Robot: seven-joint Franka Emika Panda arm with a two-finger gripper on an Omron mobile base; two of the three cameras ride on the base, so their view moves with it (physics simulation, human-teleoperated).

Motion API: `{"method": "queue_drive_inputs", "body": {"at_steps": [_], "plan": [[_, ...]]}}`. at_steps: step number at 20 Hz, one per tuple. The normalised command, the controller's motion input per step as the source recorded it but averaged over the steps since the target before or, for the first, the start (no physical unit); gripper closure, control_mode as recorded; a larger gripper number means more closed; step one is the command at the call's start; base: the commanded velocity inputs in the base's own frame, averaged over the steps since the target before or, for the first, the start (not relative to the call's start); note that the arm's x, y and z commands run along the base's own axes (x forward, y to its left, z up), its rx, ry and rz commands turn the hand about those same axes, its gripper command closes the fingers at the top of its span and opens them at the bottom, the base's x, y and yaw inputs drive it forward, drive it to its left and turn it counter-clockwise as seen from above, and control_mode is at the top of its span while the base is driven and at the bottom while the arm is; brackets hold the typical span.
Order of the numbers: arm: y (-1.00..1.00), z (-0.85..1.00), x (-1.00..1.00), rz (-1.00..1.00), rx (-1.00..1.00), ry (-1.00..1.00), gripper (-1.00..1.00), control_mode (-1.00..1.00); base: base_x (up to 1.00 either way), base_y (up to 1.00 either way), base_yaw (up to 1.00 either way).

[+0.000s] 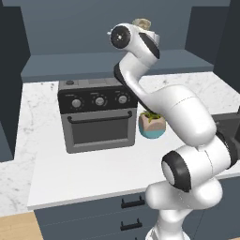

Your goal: Gather all objects into one cabinet and sort the glasses and bowls to opposite sides.

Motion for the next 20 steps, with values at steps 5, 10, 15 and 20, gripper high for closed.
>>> {"method": "queue_drive_inputs", "body": {"at_steps": [5,10,15,20], "plan": [[0.00,0.00,-0.50,0.00,0.00,-0.03,1.00,-1.00,0.00,0.00,0.00],[0.00,0.00,-0.44,0.00,0.00,-0.03,1.00,-1.00,0.00,0.00,0.00],[-0.01,0.01,-0.45,0.00,0.00,-0.06,1.00,-1.00,0.00,0.00,0.00],[0.00,0.00,-0.44,0.00,0.00,-0.06,1.00,-1.00,0.00,0.00,0.00]]}}
